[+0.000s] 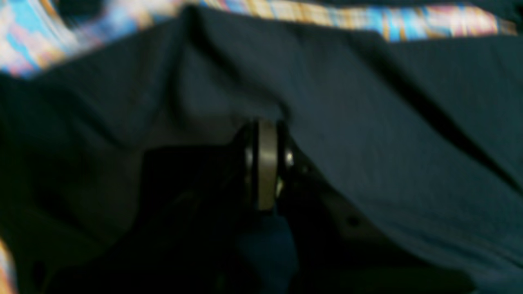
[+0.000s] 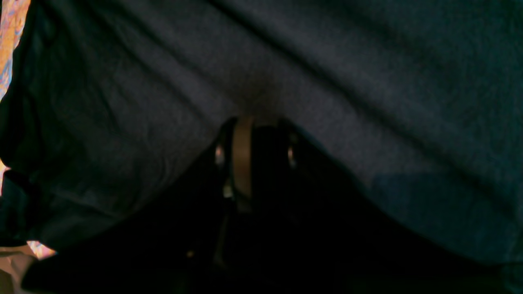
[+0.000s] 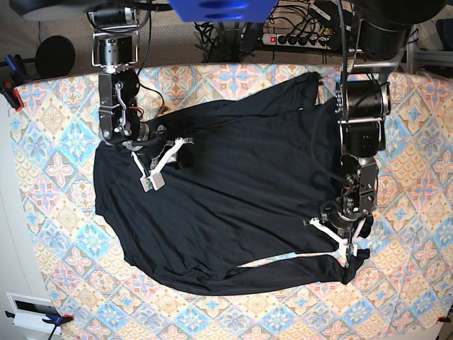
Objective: Layout the t-shirt on the table in an organized manner, then fold the t-shirt properly
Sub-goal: 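Press and sweep the left gripper along the shirt side edge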
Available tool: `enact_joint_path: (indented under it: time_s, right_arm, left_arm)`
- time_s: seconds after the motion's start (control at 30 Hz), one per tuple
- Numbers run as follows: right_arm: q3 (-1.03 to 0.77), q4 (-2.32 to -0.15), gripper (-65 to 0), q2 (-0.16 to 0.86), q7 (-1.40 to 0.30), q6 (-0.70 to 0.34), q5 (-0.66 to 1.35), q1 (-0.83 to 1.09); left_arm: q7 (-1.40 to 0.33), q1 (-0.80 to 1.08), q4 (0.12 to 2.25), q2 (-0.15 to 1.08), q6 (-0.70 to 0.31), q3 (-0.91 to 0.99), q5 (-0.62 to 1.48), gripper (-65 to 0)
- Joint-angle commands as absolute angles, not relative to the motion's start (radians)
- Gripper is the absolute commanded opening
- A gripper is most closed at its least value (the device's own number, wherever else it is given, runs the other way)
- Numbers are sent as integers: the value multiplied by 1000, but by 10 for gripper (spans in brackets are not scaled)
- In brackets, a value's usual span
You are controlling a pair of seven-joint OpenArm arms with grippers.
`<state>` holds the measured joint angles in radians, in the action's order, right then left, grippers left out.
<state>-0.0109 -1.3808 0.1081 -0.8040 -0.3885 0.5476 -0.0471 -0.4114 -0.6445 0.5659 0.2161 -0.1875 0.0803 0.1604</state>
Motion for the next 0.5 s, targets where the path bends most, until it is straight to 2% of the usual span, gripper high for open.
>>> enact_joint_path:
  time_s: [0.0, 0.17, 0.47]
  right_arm:
    - [-13, -1395, -556, 113, -794, -395, 558, -62]
    - [-15, -1395, -556, 116, -794, -395, 558, -62]
    - [-13, -1395, -556, 116, -794, -395, 558, -62]
  left_arm:
    - [-387, -687, 579, 217, -193, 85, 157, -650]
    - [-387, -713, 578, 252, -145, 81, 143, -650]
    - [-390, -682, 575, 331, -147, 84, 147, -650]
